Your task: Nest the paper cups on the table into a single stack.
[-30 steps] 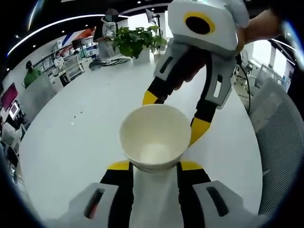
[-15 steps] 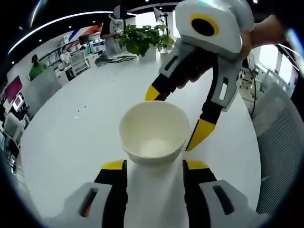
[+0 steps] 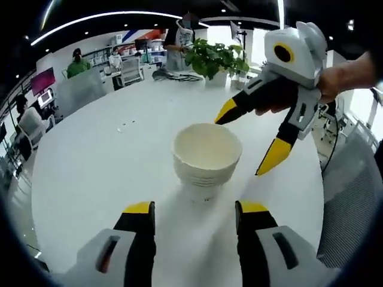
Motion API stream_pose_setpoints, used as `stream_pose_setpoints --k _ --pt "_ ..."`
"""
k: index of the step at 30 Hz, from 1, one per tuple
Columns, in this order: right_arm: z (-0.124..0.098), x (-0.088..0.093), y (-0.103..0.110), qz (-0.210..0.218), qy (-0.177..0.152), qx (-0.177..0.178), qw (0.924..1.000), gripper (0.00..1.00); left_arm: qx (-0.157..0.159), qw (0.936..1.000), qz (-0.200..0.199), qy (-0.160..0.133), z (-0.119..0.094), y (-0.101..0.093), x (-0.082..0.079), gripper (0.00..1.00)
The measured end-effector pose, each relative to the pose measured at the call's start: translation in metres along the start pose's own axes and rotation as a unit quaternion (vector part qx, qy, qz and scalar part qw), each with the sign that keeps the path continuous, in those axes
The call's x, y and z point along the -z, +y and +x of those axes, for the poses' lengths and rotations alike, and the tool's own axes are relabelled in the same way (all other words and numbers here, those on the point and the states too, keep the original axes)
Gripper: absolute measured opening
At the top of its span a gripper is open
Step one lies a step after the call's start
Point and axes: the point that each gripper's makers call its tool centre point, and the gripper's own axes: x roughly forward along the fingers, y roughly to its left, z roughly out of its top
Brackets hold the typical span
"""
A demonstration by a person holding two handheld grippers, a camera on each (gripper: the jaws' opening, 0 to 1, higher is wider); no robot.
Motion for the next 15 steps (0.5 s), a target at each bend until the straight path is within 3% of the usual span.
stream_pose_setpoints --k 2,15 --pt "-0.004 0.000 0.002 0.010 -0.006 0.002 0.9999 0.60 -0.019 0.9998 0.000 -0.009 -0.007 0.001 0.001 0.52" --pt "-0.039 0.003 0.017 0.056 -0.036 0.035 0.9972 0.68 -0.050 0.9972 -0.042 -0.038 -0.036 -0.019 0.009 0.55"
